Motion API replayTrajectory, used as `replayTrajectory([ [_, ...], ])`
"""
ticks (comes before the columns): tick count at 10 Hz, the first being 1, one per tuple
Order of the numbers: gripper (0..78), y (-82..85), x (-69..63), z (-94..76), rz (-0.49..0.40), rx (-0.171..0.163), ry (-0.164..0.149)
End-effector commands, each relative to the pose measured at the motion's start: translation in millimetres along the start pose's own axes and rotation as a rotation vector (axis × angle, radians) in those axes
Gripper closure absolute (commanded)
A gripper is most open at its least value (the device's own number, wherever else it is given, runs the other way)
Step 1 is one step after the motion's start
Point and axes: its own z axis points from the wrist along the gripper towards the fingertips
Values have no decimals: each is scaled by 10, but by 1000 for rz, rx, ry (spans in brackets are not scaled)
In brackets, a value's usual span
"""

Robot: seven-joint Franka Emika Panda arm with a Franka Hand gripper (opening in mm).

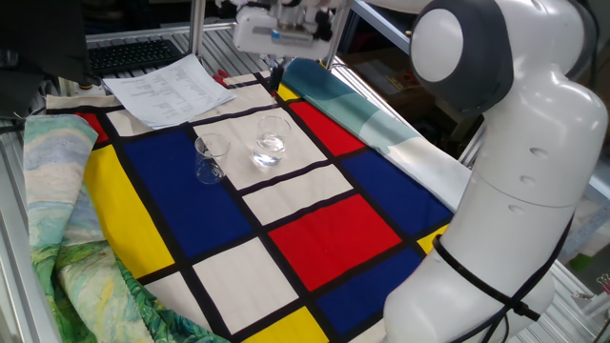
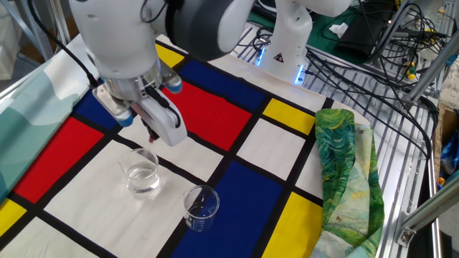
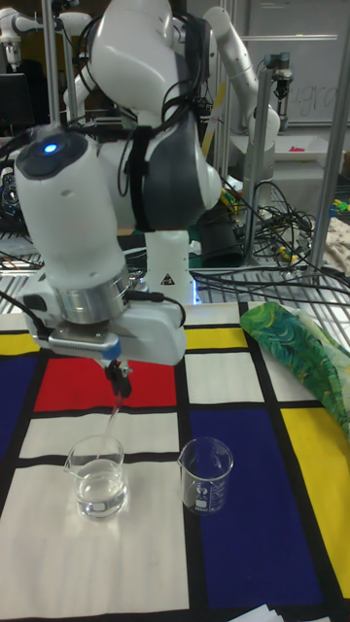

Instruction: Transfer liquid using a dropper

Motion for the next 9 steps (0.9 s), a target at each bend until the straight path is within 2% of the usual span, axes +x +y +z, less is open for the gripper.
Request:
replayTrajectory([
  [1, 764, 57, 12, 125, 18, -44, -25],
  [2, 764, 83, 11, 207, 16, -57, -31],
  [5, 764, 36, 12, 307, -3, -71, -32],
  [9, 764, -96, 33, 423, -39, -68, -40],
])
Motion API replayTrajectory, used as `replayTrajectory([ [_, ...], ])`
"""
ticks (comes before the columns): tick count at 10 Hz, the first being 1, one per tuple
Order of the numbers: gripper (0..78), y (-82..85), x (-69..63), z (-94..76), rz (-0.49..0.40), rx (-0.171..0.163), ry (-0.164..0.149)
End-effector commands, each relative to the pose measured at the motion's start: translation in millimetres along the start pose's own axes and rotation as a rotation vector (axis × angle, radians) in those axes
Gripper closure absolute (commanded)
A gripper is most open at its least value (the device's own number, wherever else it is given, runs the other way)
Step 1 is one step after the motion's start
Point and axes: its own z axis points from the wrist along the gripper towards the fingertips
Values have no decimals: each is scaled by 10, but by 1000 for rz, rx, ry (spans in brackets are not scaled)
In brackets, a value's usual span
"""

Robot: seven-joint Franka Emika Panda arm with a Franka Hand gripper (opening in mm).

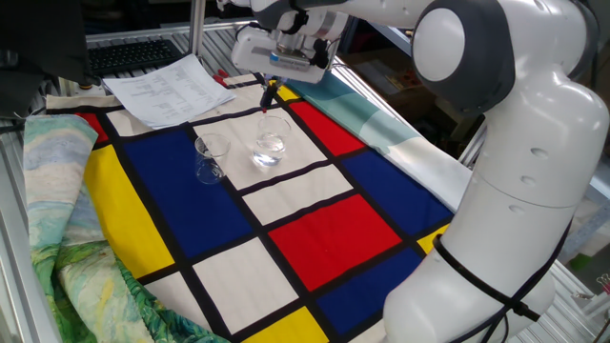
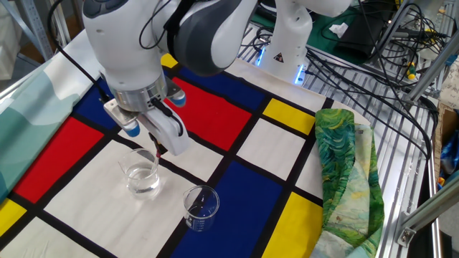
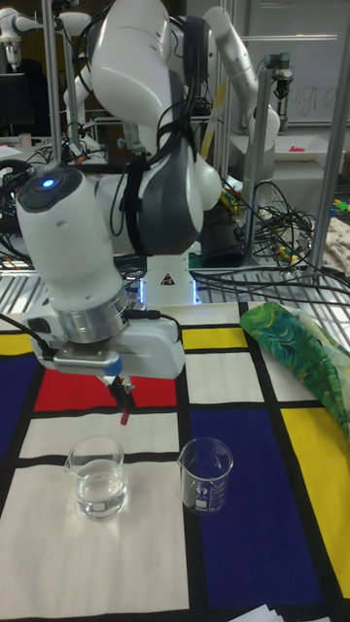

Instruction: Transfer liquid using a dropper

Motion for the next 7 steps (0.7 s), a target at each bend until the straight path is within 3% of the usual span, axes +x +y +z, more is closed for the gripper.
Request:
replayTrajectory([
  [1, 764, -101, 13, 52, -21, -4, -7],
  [7, 764, -135, 37, 97, -14, -3, -12],
])
